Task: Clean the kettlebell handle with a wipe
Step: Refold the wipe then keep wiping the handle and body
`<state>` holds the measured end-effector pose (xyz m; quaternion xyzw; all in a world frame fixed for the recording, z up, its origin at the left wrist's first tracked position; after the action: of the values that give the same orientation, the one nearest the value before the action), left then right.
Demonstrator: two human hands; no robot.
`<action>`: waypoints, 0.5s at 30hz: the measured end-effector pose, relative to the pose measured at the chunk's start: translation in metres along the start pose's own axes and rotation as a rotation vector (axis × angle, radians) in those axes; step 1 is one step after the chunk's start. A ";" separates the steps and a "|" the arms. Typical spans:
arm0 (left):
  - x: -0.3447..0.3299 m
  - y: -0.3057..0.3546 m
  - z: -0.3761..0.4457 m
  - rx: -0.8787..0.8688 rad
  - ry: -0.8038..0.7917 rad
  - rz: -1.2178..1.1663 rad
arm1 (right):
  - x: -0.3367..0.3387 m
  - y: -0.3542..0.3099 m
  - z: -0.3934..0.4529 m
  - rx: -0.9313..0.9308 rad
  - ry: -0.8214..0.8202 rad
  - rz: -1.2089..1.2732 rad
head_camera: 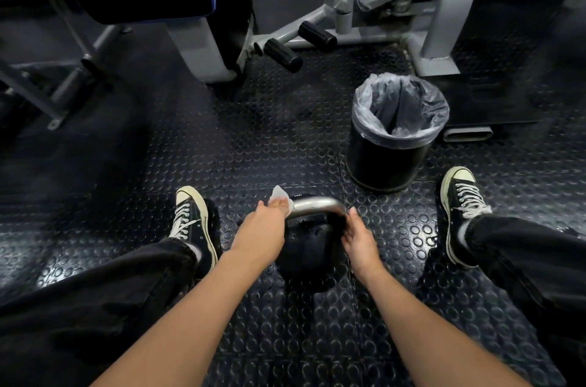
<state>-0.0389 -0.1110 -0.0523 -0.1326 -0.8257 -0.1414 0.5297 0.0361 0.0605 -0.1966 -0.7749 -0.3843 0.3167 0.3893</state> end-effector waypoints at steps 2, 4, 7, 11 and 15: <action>-0.002 0.000 0.003 0.009 0.005 -0.011 | -0.001 0.001 0.002 0.004 -0.008 0.004; 0.004 0.010 0.004 -0.007 0.032 -0.033 | 0.000 0.000 0.002 0.006 0.000 0.008; 0.010 0.028 -0.006 -0.054 0.083 -0.049 | 0.000 0.003 0.002 -0.007 0.003 0.031; 0.000 0.017 -0.008 -0.004 0.107 -0.080 | 0.001 0.001 0.002 -0.015 0.006 0.064; 0.003 0.017 -0.005 0.050 0.088 -0.110 | 0.002 0.003 0.001 -0.026 0.005 0.060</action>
<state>-0.0295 -0.0969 -0.0460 -0.0675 -0.8109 -0.1552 0.5602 0.0373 0.0613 -0.1994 -0.7919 -0.3640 0.3212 0.3704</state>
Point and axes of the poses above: each hand's wrist, its own z-axis towards the middle knuckle, its own x-axis out of the back of the hand, y = z × x, the point moved 9 cm from there along z, towards the middle knuckle, and after that the axes turned 2 degrees about x, right-handed, at the moved point
